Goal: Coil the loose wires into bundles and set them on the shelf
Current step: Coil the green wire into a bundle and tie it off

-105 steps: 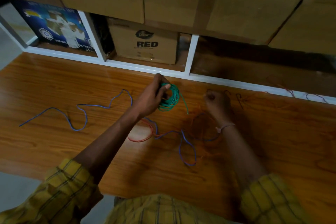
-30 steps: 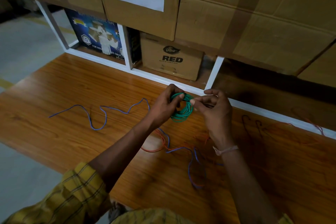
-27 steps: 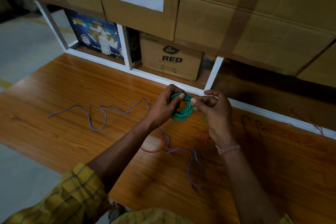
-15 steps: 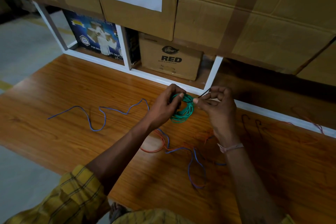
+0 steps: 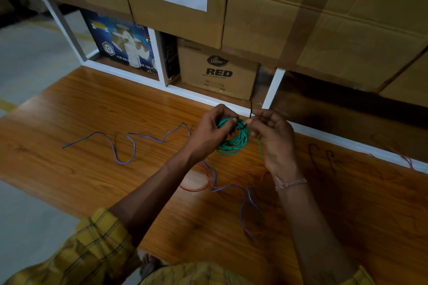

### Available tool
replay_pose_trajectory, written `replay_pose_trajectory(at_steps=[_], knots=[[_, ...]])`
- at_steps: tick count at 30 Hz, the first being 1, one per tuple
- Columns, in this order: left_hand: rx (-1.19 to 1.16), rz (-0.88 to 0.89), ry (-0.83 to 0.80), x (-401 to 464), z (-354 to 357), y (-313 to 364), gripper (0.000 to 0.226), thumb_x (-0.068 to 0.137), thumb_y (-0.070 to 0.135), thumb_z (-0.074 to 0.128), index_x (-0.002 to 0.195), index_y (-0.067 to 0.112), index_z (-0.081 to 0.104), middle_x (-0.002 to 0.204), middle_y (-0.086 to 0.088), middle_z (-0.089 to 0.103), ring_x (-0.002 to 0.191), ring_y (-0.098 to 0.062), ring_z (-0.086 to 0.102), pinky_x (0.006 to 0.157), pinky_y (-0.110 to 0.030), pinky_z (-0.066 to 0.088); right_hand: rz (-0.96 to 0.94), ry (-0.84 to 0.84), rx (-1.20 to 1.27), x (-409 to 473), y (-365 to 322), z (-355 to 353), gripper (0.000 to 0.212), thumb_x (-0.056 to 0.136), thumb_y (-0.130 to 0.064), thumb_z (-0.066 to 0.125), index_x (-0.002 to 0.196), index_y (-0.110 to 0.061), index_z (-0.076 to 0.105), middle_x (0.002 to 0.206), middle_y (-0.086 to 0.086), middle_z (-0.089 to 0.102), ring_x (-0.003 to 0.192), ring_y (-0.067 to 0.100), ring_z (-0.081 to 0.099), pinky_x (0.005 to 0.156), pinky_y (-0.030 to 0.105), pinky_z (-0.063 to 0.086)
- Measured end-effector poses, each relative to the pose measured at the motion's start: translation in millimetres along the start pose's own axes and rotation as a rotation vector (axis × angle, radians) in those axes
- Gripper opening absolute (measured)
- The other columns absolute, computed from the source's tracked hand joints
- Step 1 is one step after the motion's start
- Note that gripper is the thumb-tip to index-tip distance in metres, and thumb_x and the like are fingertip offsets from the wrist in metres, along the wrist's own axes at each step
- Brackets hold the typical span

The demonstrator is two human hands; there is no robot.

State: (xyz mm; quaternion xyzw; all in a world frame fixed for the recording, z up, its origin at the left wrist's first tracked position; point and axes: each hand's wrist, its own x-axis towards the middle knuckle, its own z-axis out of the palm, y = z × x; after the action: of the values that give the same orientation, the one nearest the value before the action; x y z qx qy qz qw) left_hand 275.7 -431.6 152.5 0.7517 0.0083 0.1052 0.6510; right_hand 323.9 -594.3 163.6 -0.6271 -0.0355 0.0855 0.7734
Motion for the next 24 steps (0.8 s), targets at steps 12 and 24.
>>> replay_pose_trajectory(at_steps=[12, 24], knots=[[-0.149, 0.012, 0.181, -21, -4, 50, 0.011, 0.106, 0.013, 0.063, 0.100, 0.003, 0.063, 0.069, -0.016, 0.063, 0.060, -0.013, 0.059, 0.050, -0.020, 0.043, -0.022, -0.188, 0.205, -32, -45, 19, 0.017, 0.090, -0.004, 0.070, 0.097, -0.018, 0.077, 0.094, 0.008, 0.074, 0.082, 0.013, 0.063, 0.067, 0.019, 0.043], [-0.036, 0.195, 0.298, -32, -6, 62, 0.007, 0.104, 0.013, 0.068, 0.102, 0.008, 0.071, 0.076, 0.007, 0.062, 0.065, -0.005, 0.055, 0.062, -0.026, 0.042, -0.066, -0.053, 0.099, -65, -69, 36, 0.004, 0.089, -0.009, 0.075, 0.088, -0.009, 0.078, 0.077, 0.009, 0.071, 0.080, 0.027, 0.052, 0.072, 0.029, 0.044]])
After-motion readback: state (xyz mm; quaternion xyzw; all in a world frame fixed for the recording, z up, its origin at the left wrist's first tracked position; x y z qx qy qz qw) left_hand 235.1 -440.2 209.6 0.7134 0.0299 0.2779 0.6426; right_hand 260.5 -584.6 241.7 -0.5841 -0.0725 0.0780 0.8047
